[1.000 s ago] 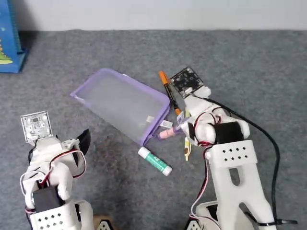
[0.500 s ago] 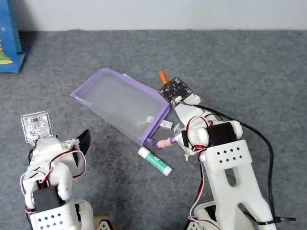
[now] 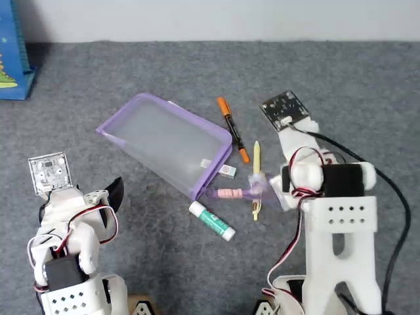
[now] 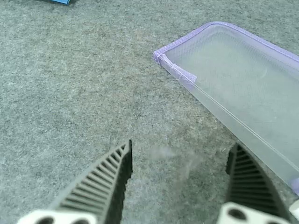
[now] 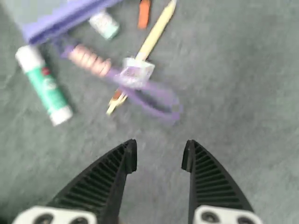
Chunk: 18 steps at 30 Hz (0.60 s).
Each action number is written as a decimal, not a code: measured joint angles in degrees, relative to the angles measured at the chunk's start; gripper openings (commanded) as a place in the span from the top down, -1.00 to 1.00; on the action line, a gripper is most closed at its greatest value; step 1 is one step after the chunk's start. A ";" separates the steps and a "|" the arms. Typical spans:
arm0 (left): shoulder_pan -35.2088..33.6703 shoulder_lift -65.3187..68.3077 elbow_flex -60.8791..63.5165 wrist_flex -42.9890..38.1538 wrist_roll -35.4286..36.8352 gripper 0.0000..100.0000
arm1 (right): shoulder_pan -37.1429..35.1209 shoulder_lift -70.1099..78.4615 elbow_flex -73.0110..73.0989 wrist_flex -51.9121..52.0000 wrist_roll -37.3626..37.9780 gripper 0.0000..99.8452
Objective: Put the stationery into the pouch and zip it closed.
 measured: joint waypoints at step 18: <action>0.00 0.00 0.00 0.00 -0.09 0.38 | -15.56 12.31 16.53 -26.64 9.85 0.65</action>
